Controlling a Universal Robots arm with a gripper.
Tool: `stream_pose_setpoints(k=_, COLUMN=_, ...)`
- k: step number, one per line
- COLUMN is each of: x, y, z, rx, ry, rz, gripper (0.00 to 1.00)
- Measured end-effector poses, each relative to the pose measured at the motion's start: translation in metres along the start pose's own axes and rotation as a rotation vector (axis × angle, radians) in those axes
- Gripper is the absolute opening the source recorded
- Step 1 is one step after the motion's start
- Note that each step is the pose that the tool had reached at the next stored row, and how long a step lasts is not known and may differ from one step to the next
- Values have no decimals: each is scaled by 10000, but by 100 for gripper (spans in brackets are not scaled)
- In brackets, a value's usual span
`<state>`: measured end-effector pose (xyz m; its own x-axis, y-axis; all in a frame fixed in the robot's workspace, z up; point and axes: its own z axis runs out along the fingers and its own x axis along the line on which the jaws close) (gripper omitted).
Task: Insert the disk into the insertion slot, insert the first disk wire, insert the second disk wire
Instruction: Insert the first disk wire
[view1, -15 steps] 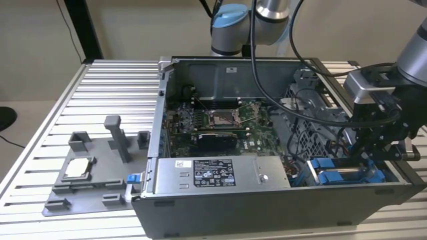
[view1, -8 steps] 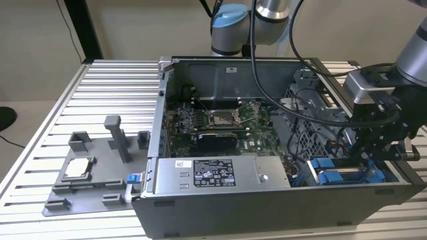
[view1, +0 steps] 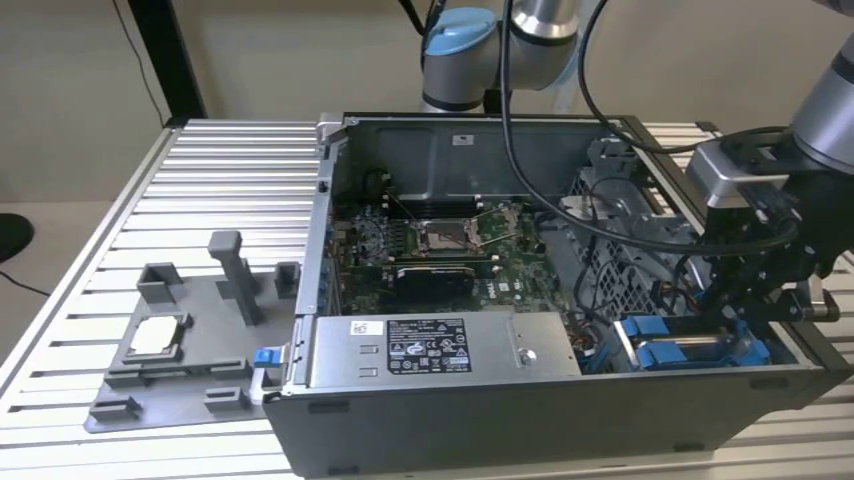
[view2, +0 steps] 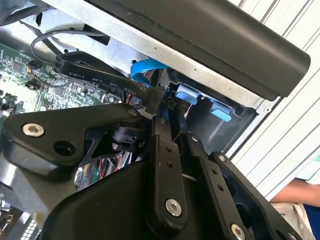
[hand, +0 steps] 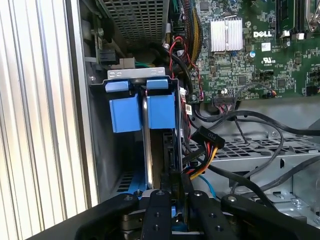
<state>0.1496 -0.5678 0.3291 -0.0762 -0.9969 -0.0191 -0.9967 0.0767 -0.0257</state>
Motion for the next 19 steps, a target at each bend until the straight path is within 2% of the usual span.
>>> stream_pose_setpoints(k=2, x=1, y=0, z=-5, rx=-8, ry=-6, rz=1, gripper=100)
stream_pose_setpoints(k=5, x=0, y=-2, z=-78, rx=-40, ry=8, rz=49, gripper=100)
stream_pose_setpoints(k=7, x=-2, y=-3, z=-151, rx=-47, ry=13, rz=75, gripper=100)
stream_pose_setpoints(k=16, x=-10, y=-14, z=-562, rx=-62, ry=13, rz=80, gripper=100)
stream_pose_setpoints(k=17, x=-10, y=-15, z=-601, rx=-62, ry=11, rz=80, gripper=100)
stream_pose_setpoints(k=19, x=-12, y=-31, z=-628, rx=-63, ry=4, rz=78, gripper=100)
